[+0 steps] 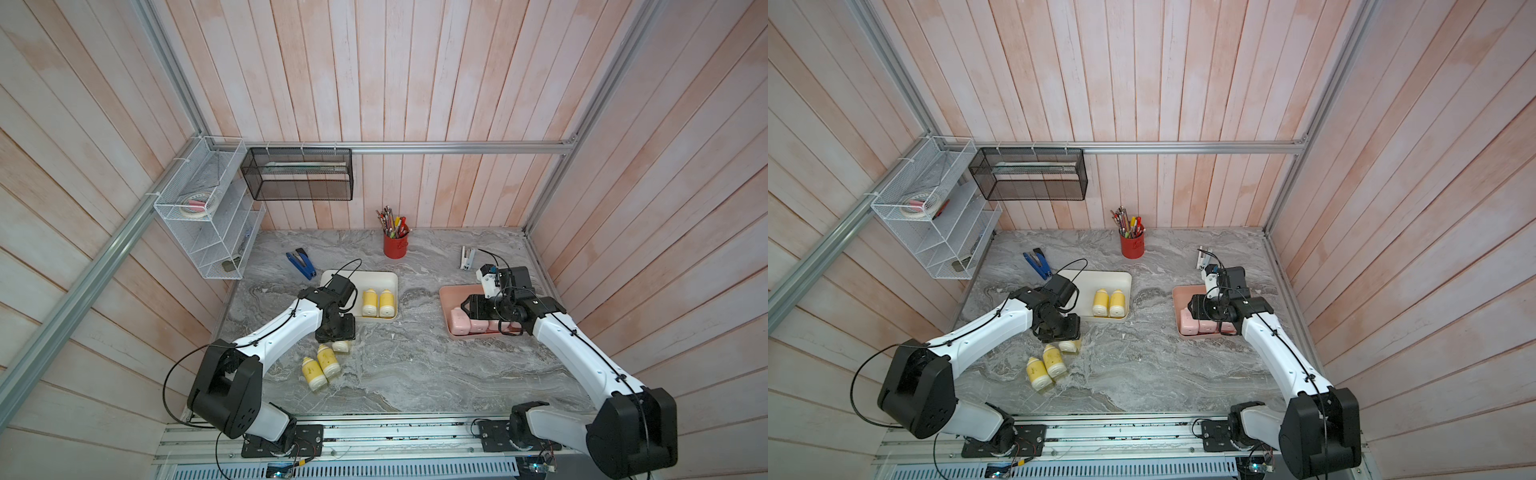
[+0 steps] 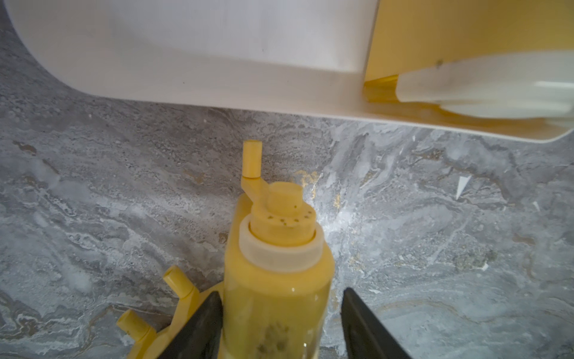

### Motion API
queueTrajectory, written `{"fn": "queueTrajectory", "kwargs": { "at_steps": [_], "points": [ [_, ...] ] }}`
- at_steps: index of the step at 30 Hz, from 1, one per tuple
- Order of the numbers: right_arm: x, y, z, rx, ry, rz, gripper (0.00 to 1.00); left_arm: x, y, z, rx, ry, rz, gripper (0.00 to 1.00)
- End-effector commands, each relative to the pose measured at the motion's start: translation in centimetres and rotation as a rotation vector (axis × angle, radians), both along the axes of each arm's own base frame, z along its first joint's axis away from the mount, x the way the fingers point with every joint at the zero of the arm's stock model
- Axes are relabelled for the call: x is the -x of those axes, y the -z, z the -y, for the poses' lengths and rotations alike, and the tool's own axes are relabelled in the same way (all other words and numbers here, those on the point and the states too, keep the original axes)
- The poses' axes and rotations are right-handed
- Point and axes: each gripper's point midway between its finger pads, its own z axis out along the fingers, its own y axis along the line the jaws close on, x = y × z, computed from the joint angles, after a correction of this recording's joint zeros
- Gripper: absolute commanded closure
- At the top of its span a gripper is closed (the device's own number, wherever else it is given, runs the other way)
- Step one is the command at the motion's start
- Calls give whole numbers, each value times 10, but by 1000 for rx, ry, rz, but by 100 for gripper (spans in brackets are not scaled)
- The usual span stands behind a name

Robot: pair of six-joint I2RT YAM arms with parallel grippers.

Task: Place the pencil sharpeners by color into the storage box
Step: Pick up the pencil sharpener from the center of the board.

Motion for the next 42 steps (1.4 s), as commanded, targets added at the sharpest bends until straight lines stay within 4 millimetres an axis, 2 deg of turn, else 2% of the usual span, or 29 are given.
{"fn": "queueTrajectory", "kwargs": {
  "at_steps": [1,23,33,42],
  "points": [
    [0,-1,-1,-5,-17,9,41,-2,7,0,3,9,-5,38],
    [1,0,-1,-7,-15,7,41,-8,23,-2,-23,15,-47,45],
    [2,1,-1,-11,-13,9,41,-9,10,-3,-29,13,-39,50],
    [2,-2,-1,-12,-11,19,41,-8,-14,-5,-32,14,-18,50]
  ]
}}
